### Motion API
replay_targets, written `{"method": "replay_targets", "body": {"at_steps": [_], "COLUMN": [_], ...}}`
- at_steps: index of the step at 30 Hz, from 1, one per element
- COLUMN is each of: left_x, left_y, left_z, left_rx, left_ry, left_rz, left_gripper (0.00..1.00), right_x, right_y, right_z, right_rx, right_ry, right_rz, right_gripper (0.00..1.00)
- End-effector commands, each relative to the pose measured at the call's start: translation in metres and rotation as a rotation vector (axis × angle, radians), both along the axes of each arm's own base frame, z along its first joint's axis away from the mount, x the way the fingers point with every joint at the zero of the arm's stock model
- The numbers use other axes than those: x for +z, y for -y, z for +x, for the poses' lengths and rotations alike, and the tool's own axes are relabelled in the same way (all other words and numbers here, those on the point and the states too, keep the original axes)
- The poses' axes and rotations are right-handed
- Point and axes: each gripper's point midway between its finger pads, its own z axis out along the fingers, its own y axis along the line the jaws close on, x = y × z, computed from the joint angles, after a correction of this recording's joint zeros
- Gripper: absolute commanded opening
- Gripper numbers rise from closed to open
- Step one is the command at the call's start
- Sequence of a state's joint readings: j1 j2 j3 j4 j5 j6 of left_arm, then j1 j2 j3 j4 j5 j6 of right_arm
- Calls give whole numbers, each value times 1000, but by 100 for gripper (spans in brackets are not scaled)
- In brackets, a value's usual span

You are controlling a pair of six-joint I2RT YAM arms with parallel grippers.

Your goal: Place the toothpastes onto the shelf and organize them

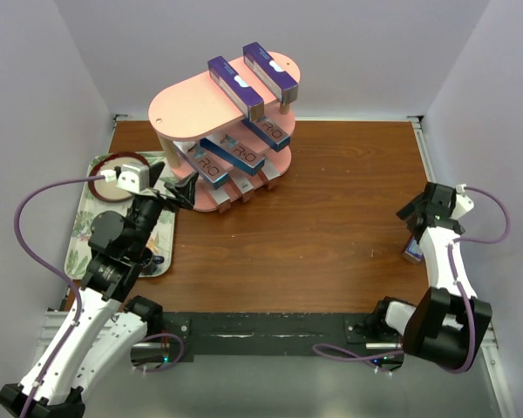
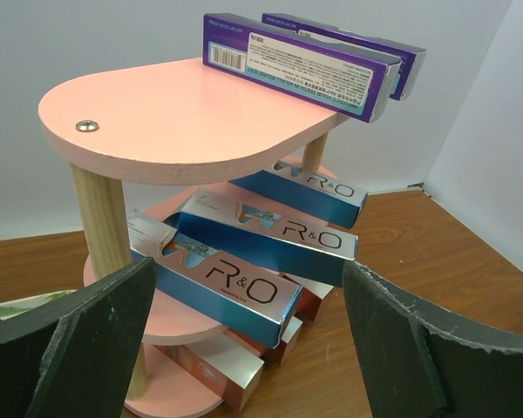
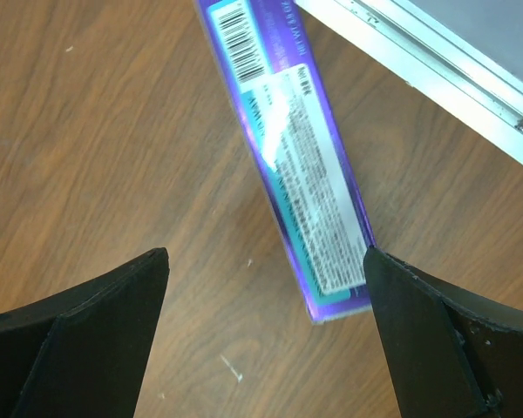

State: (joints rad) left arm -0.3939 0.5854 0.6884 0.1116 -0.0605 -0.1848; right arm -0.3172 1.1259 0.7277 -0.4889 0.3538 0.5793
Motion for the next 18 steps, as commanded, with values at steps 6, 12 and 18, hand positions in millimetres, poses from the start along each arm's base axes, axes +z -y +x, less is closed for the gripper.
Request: {"method": "replay_targets", "body": {"at_steps": [6,12,18], "left_x": [9,9,9], "left_y": [2,3,2], "left_z": [-1,-2,-1], "left_rx": [-12,-18,-16], "left_ry": [35,35,35], "left_rz": [-27,-26,-26], "left_gripper": [93,93,93], "right_x": [-35,-55,-78], "right_y": [18,13,6], "right_z": [-3,2,2], "right_rx": [-95,-65,-24], "right_ry": [8,-18,-72], "right_rz": [69,133,175], "right_gripper": [97,93,82]}}
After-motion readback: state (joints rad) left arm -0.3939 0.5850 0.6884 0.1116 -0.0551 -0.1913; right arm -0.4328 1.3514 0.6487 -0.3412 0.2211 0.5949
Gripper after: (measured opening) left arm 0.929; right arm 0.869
